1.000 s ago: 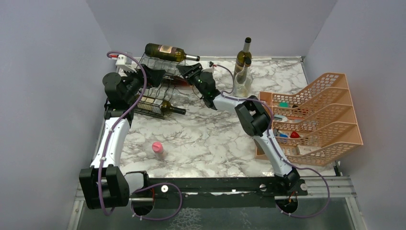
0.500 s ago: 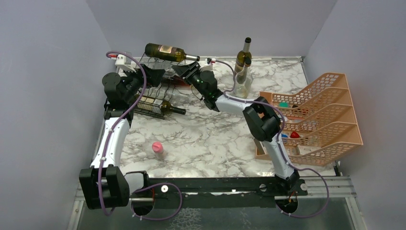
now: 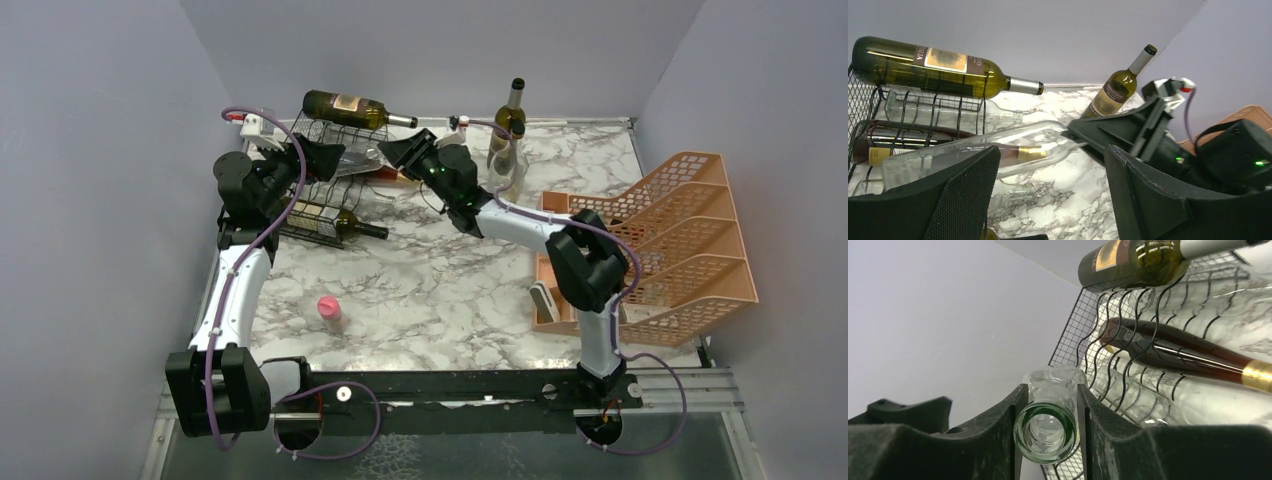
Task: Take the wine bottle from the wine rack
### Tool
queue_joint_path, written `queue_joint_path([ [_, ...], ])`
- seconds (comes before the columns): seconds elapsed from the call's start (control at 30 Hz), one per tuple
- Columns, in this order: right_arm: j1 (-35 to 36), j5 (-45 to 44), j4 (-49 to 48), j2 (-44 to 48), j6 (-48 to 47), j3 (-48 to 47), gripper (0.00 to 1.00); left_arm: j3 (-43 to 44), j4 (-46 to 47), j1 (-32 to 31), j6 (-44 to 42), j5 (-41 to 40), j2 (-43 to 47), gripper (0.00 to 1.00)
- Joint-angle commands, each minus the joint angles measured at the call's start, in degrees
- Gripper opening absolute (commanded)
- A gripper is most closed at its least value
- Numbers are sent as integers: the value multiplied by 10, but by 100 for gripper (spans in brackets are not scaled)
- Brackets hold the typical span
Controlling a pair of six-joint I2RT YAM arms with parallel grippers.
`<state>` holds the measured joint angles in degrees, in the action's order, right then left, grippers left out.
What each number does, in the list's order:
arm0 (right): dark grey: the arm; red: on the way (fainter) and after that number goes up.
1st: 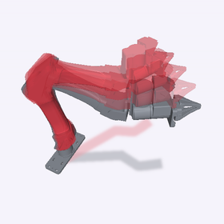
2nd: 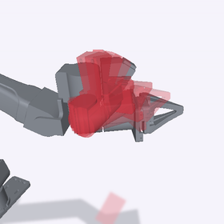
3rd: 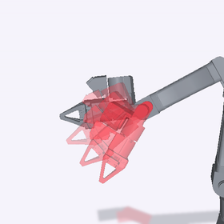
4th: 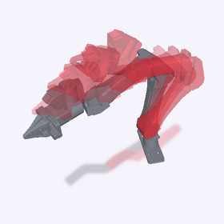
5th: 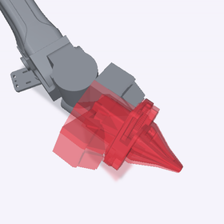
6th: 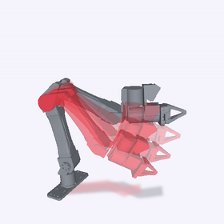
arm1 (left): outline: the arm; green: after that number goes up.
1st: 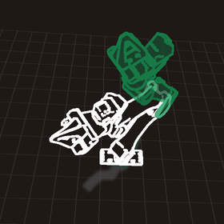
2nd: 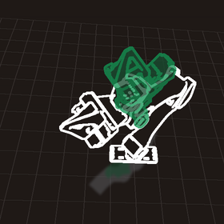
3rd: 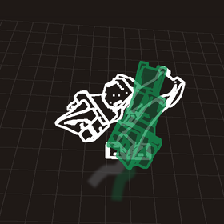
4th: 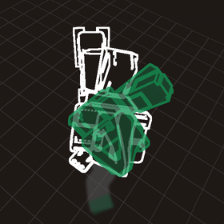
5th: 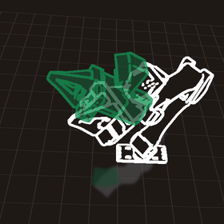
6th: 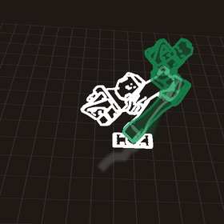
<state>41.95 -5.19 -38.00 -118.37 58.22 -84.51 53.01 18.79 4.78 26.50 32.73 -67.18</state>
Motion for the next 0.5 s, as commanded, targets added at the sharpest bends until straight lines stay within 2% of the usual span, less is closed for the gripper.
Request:
queue_joint_path([
  [0.0, -5, 20, 9, 137, -33, 53, 1, -5, 19, 3, -7, -8, 6, 81],
  [0.1, -9, 28, 60, 210, -59, 94, 1, -4, 19, 3, -6, -6, 4, 81],
  [0.33, -31, -17, 225, 368, -110, 192, 1, -7, 19, 4, -8, -11, 4, 81],
  [0.47, -56, -30, 281, 437, -164, 250, 1, -7, 19, 4, -6, -9, 0, 81],
])
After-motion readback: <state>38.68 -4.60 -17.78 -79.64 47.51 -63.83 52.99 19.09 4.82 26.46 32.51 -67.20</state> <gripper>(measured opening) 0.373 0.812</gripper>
